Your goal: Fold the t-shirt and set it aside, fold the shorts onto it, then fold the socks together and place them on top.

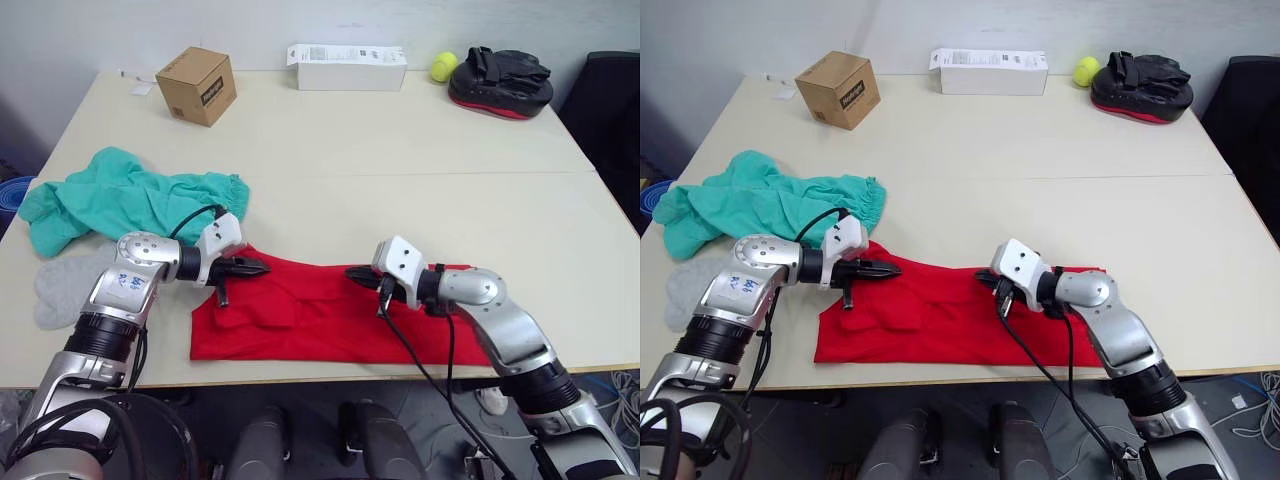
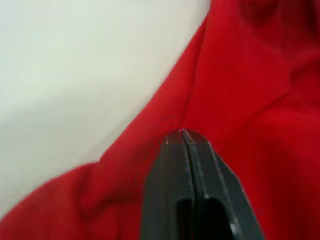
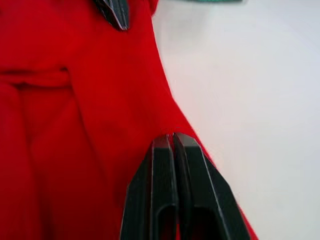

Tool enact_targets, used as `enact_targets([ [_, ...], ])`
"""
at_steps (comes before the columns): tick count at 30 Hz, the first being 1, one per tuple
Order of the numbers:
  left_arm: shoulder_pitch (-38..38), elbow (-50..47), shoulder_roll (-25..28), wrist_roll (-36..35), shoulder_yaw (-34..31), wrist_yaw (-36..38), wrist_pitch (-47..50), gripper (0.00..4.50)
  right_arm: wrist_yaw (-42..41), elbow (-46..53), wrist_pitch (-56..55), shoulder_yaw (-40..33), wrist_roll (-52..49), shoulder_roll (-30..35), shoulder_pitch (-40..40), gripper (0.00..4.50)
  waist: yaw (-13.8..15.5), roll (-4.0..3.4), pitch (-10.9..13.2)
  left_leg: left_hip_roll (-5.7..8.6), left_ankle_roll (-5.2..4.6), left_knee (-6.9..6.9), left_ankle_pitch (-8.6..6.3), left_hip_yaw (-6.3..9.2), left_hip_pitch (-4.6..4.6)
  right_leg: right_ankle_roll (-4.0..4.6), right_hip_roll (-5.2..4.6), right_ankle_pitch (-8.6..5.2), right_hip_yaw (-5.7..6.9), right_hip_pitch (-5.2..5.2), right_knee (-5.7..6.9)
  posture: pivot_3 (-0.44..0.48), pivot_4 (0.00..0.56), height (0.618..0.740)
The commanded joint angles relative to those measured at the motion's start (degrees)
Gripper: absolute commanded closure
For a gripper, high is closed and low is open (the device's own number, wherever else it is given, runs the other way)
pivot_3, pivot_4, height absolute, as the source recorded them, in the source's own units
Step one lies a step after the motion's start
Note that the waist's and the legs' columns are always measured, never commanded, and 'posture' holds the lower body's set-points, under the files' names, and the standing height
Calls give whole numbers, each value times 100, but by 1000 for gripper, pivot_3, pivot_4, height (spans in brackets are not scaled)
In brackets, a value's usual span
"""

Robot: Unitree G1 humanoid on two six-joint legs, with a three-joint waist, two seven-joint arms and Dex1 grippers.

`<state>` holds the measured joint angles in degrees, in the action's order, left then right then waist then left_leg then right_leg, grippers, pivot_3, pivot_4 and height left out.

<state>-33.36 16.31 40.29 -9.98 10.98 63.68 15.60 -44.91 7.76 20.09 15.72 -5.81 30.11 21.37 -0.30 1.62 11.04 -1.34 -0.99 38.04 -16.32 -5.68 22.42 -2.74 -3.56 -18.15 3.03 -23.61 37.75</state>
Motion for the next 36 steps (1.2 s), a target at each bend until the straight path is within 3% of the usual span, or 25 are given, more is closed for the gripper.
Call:
enact_targets([
  [1, 134, -27, 8, 238, 52, -117, 50, 4485, 257, 33, 18, -148, 190, 67, -237, 4500, 4, 0, 0, 1, 0, 0, 0, 0, -1, 0, -2, 0, 0, 1, 0, 0, 150, 740],
  [13, 487, -106, -120, 240, -392, -862, 255, 4485, 428, 97, 232, -2306, -225, 1132, -1611, 4500, 14, -24, -27, 1, -26, -10, -16, 4, -31, 0, -6, 0, 0, 27, 2, 0, 150, 740],
  [18, 343, -55, -314, 160, -651, -1292, 340, 4485, 449, 127, 263, -2709, -469, 1236, -1573, 4500, -4, -25, -27, -3, -26, -10, -15, 2, -31, 0, 0, 0, 0, 26, 1, 0, 150, 740],
  [26, 411, -422, -460, -37, -677, -1159, 470, 4485, 546, 1121, 963, -1758, -974, 331, -679, 4500, -10, -25, -27, -8, -17, -15, -12, 4, -23, 0, 6, 0, 2, 15, 3, 0, 150, 740],
  [32, 450, -462, -391, 85, -538, -921, 249, 4485, 809, 717, 1082, -734, -410, -103, -486, 4500, 18, -24, -27, 2, -18, -15, -14, 4, -13, 0, -5, 0, 2, 13, -8, 0, 150, 740],
  [36, 437, -408, -390, 136, -516, -877, 140, 4485, 872, 511, 1022, -708, -201, 39, -691, 4500, 15, -25, -27, 7, -26, -15, -18, 5, -11, 0, -11, 0, 2, 12, -10, 0, 150, 740],
])
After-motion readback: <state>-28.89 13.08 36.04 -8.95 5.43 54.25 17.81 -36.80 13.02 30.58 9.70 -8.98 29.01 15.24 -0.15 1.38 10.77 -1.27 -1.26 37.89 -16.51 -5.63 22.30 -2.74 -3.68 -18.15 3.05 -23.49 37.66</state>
